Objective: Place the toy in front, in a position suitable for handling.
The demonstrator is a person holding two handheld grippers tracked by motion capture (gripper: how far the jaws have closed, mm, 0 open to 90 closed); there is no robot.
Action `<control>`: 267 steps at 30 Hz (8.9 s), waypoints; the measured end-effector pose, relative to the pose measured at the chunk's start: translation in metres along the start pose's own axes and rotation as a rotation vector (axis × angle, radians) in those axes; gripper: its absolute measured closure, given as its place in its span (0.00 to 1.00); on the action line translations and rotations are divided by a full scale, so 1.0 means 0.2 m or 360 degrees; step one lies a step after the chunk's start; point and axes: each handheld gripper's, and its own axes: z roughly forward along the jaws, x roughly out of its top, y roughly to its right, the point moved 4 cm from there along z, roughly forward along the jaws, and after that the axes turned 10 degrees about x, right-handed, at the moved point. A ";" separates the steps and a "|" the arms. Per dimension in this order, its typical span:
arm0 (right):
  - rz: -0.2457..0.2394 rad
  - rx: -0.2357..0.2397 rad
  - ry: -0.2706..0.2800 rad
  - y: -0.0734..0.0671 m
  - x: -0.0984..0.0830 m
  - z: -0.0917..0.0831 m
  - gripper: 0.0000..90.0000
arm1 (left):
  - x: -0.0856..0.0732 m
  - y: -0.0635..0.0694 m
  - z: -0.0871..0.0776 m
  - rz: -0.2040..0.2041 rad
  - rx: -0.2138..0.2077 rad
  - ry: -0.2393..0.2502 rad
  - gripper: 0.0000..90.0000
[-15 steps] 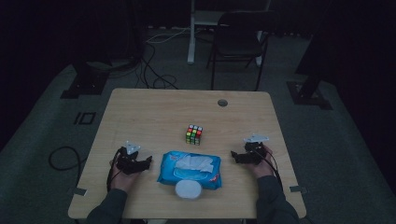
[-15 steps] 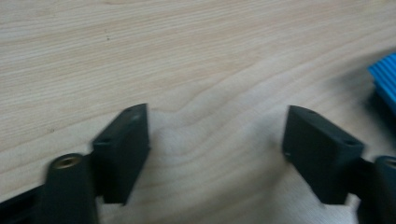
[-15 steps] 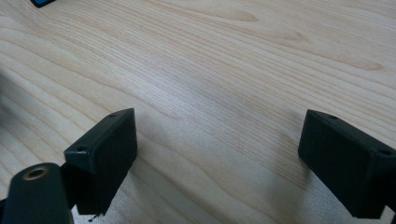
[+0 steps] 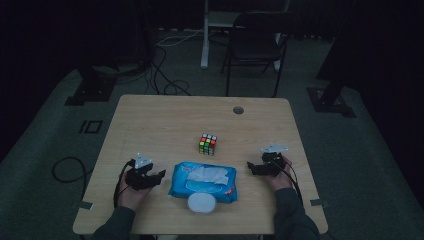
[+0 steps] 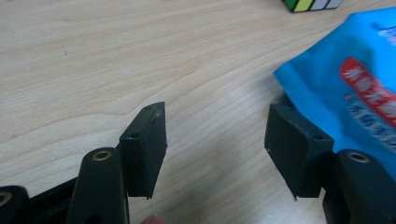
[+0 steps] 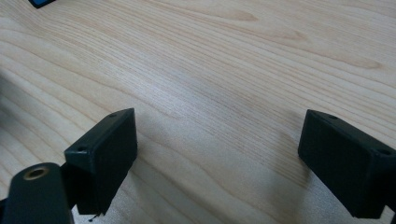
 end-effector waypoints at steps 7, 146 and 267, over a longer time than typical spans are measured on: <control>-0.0001 0.0000 0.0000 0.00 0.00 0.00 0.13 | 0.00 0.03 -0.07 0.0035 -0.0015 0.0015 0.43; -0.0024 0.0027 -0.0005 -0.01 0.00 0.00 0.13 | 0.09 0.37 -0.04 0.0394 -0.0007 -0.0122 0.83; -0.0527 0.0413 0.0002 -0.48 0.63 0.51 0.37 | -0.03 0.46 0.04 0.0359 -0.0382 0.0038 0.56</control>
